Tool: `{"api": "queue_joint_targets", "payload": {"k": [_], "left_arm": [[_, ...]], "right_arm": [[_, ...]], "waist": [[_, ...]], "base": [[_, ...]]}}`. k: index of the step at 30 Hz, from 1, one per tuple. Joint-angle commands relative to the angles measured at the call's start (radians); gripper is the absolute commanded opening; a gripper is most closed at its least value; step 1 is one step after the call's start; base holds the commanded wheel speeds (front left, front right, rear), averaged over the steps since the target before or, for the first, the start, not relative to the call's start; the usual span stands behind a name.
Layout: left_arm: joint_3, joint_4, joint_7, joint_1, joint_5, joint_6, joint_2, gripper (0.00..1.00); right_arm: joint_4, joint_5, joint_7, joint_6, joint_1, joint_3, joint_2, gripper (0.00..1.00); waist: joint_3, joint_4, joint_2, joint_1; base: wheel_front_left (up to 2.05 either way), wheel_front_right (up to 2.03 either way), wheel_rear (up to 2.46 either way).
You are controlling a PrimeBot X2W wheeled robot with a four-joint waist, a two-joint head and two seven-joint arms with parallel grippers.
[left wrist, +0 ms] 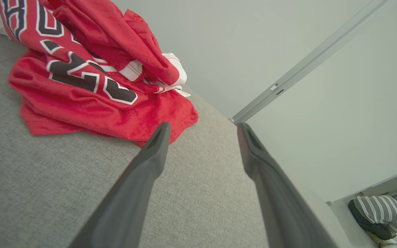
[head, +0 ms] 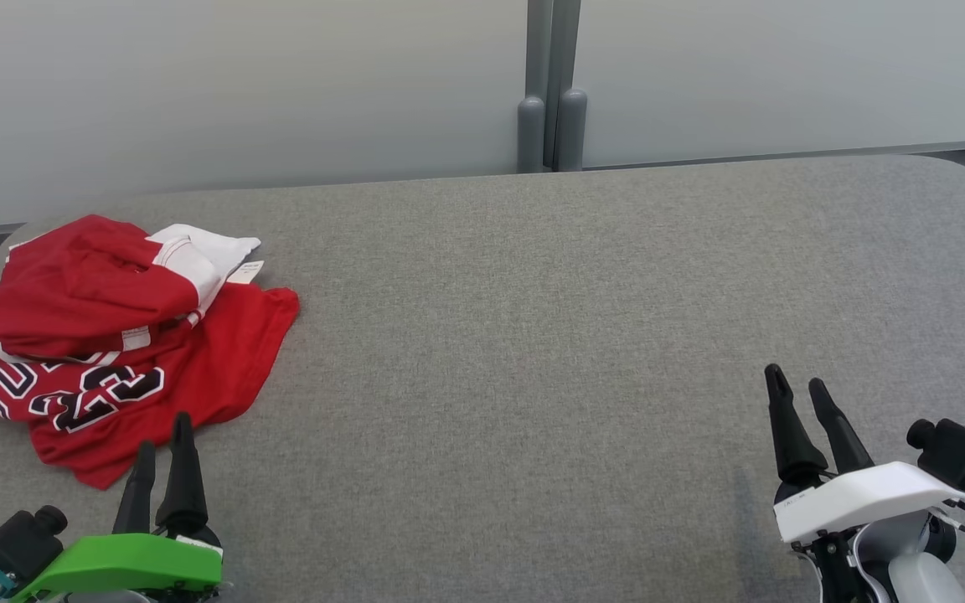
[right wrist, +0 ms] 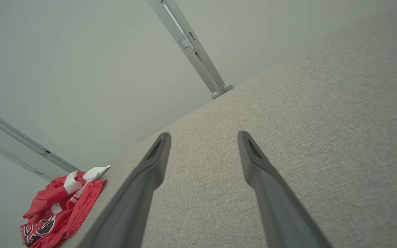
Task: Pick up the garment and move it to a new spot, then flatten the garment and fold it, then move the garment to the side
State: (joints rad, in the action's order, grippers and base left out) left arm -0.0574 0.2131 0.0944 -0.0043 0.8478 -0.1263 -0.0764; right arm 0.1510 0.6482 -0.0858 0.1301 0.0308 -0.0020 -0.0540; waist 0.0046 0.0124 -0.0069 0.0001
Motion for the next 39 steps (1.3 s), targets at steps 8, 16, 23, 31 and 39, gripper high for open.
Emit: {"api": "queue_joint_targets", "payload": {"k": [8,16,23,31,39], "left_arm": [[0.015,-0.006,0.028,0.003,-0.11,-0.005,-0.028,1.0],[0.028,0.003,0.048,0.011,-0.19,-0.005,-0.043,1.0],[0.038,0.012,0.066,0.017,-0.258,-0.005,-0.055,1.0],[0.047,0.031,0.085,0.025,-0.309,-0.005,-0.062,1.0],[0.055,0.055,0.105,0.036,-0.342,-0.006,-0.076,1.0]], "right_arm": [[0.007,-0.103,-0.031,0.001,0.006,0.008,-0.006,1.0],[0.028,-0.17,-0.052,0.001,0.005,0.013,-0.014,1.0],[0.028,-0.242,-0.071,0.001,-0.005,0.0,-0.024,1.0],[0.037,-0.315,-0.091,0.001,-0.014,-0.019,-0.026,1.0],[0.042,-0.395,-0.112,0.001,-0.021,-0.035,-0.022,1.0]], "waist": [[0.002,0.002,0.0032,0.0],[0.002,0.004,0.0035,0.0],[0.003,0.004,0.0039,0.0],[0.001,0.003,0.0044,0.0],[-0.002,-0.002,0.0049,0.0]], "base": [[0.0,0.0,0.0],[0.0,0.0,0.0],[0.0,0.0,0.0],[0.0,0.0,0.0],[0.0,0.0,0.0]]}}
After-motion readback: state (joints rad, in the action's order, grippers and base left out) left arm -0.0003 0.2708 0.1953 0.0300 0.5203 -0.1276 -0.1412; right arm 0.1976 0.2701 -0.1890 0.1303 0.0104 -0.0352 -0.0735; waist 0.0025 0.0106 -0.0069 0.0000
